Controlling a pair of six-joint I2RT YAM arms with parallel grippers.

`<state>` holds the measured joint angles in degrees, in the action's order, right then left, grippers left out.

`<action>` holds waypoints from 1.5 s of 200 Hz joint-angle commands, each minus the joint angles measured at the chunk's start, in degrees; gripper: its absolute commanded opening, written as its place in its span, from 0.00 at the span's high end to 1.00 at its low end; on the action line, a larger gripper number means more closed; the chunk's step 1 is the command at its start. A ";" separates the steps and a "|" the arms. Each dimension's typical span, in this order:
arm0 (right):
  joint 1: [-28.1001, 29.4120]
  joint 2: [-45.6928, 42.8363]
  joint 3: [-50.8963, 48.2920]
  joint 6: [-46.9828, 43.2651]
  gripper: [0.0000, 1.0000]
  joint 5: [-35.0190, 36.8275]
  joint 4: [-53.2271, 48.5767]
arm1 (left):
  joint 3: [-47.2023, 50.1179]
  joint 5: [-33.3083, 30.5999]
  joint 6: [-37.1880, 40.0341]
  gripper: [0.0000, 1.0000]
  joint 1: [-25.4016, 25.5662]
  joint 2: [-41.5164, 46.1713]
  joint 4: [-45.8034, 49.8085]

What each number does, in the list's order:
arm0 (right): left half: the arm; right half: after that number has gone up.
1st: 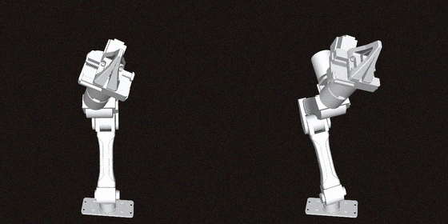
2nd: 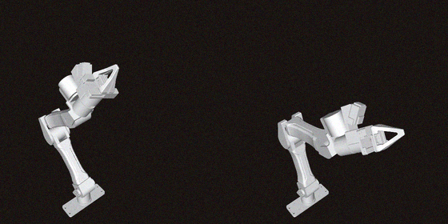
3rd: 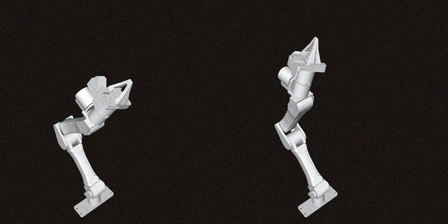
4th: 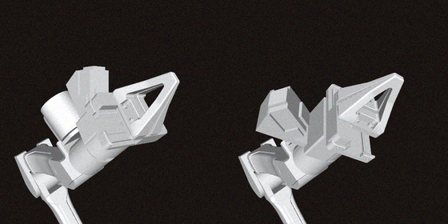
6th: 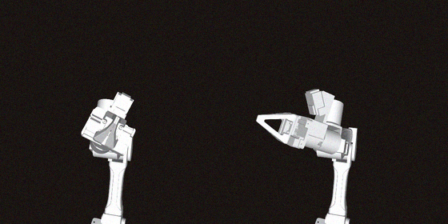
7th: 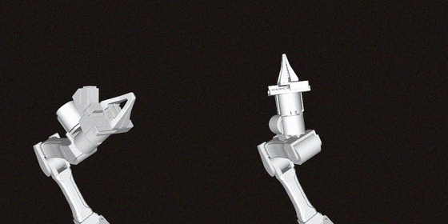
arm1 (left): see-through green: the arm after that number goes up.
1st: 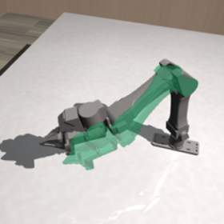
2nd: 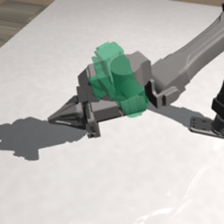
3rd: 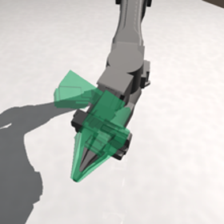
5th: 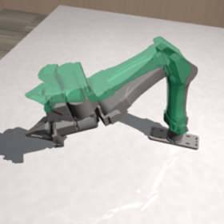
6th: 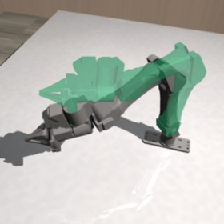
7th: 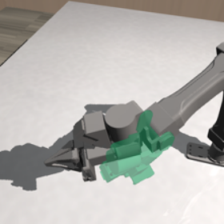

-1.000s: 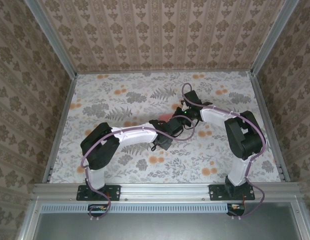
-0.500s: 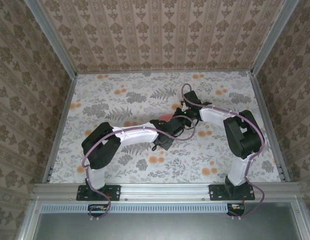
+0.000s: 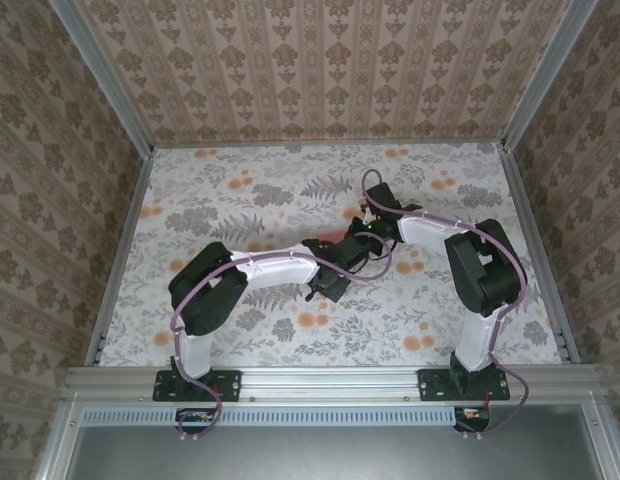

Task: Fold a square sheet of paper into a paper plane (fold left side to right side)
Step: Fold the wing for the fifth time at the center of the table.

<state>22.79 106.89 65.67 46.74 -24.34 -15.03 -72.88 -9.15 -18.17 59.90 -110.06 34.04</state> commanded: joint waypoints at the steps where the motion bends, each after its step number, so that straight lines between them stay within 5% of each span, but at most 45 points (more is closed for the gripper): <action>1: 0.10 0.00 0.79 0.37 1.00 0.36 -1.21 | -0.38 0.71 0.12 0.93 -0.80 0.24 0.41; 15: -0.35 -1.02 0.03 0.28 1.00 0.28 -0.03 | 0.51 0.94 -0.41 0.94 -1.22 1.12 -0.20; 54: -2.91 -6.39 -2.50 -2.15 0.78 1.05 3.17 | 4.93 4.41 -1.50 0.96 -3.65 5.19 -4.43; 113: -7.54 -17.29 -11.31 -6.97 0.48 6.36 5.54 | 13.40 18.38 -3.94 0.98 -9.85 11.81 -15.86; 151: -8.01 -19.73 -16.10 -8.46 0.44 5.27 8.61 | 17.97 30.63 -8.84 0.98 -14.56 12.09 -25.20; 226: -6.73 -18.58 -21.73 -8.94 0.44 -1.15 17.34 | 20.55 38.27 -14.86 0.98 -17.71 8.96 -31.37; 300: -0.68 -14.10 -22.98 -7.45 0.43 -0.19 24.65 | 24.94 42.85 -20.00 0.98 -20.42 7.67 -39.27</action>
<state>20.73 90.74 42.87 38.81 -24.27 5.78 -49.45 30.76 -35.33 40.23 -101.65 -1.15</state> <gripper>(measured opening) 0.566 0.049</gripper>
